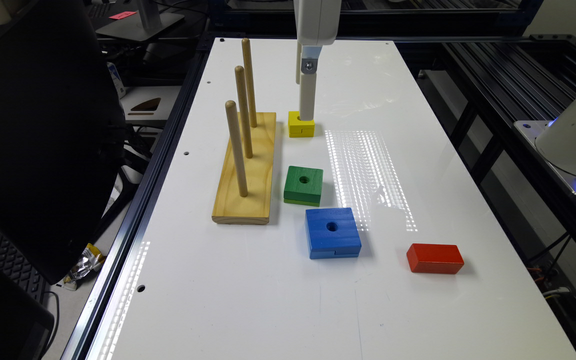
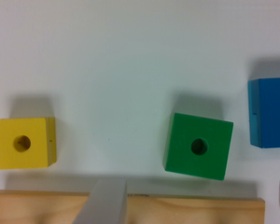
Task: Pick up green block.
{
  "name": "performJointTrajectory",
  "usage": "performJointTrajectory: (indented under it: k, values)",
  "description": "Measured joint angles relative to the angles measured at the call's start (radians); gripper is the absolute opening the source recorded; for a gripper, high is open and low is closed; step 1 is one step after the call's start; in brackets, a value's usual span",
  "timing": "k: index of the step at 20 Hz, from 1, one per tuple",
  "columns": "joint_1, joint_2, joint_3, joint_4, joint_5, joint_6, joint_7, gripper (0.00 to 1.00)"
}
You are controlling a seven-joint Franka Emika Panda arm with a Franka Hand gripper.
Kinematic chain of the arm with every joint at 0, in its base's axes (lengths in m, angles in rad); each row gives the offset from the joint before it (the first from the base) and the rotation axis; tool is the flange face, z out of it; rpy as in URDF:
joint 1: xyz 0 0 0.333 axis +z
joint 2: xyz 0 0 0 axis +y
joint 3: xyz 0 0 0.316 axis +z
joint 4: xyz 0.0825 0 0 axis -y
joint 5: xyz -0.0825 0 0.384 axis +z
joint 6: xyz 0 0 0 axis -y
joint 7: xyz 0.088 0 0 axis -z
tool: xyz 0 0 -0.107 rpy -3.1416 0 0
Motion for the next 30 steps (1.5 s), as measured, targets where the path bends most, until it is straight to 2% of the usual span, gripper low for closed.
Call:
performJointTrajectory:
  k: [16,22,30]
  values:
    - [0.000,0.004,0.011,0.003,0.0000,0.005,0.006,1.00]
    - [0.001,0.068,0.012,0.003,0.0000,0.065,0.007,1.00]
    - [0.001,0.077,0.012,0.003,0.0000,0.070,0.007,1.00]
